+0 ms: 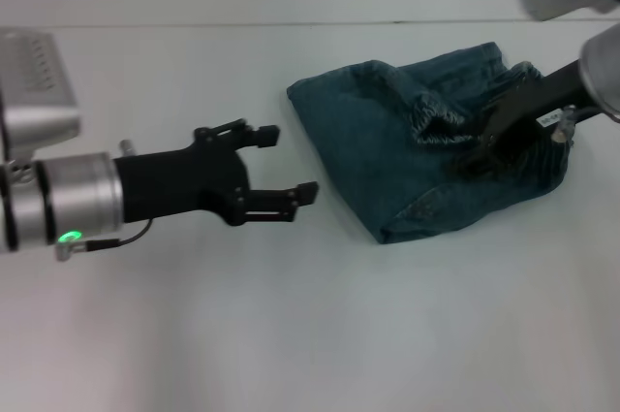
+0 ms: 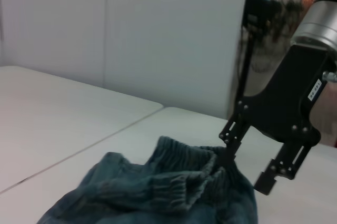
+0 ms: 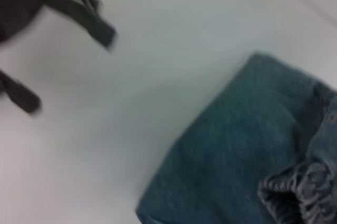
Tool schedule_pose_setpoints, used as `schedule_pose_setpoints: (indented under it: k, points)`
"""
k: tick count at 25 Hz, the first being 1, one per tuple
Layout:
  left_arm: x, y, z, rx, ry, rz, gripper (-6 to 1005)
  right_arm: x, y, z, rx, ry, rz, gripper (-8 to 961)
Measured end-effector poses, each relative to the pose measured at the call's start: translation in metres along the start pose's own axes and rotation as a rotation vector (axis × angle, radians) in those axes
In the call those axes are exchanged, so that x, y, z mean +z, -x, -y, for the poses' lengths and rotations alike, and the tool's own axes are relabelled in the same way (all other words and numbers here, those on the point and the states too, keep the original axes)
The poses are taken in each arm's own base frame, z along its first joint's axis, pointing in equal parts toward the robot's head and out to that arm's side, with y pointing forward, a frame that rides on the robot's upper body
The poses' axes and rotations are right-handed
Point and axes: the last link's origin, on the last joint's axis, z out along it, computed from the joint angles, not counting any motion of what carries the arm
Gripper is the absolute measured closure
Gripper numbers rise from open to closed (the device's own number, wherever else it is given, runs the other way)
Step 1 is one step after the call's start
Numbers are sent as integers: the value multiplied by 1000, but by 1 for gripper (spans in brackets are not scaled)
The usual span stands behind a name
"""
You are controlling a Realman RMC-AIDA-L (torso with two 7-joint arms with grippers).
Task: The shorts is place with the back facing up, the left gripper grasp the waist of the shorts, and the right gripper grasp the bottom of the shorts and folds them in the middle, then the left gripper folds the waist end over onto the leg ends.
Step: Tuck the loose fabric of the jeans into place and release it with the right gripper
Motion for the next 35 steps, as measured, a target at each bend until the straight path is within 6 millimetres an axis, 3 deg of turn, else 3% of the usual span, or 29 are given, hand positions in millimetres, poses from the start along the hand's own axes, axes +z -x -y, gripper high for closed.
schedule_pose_setpoints:
  k: [8, 17, 30, 35]
  points:
    - [-33, 28, 3, -80, -69, -59, 57, 7, 27, -12, -72, -143, -214, 227]
    - [-34, 34, 2, -95, -86, -61, 59, 26, 35, -19, -140, -264, -244, 116]
    - [-34, 32, 3, -102, -92, -71, 60, 58, 30, -17, -174, -348, -202, 127]
    - [-34, 32, 3, -114, -91, -73, 60, 68, 26, -14, -182, -353, -213, 186]
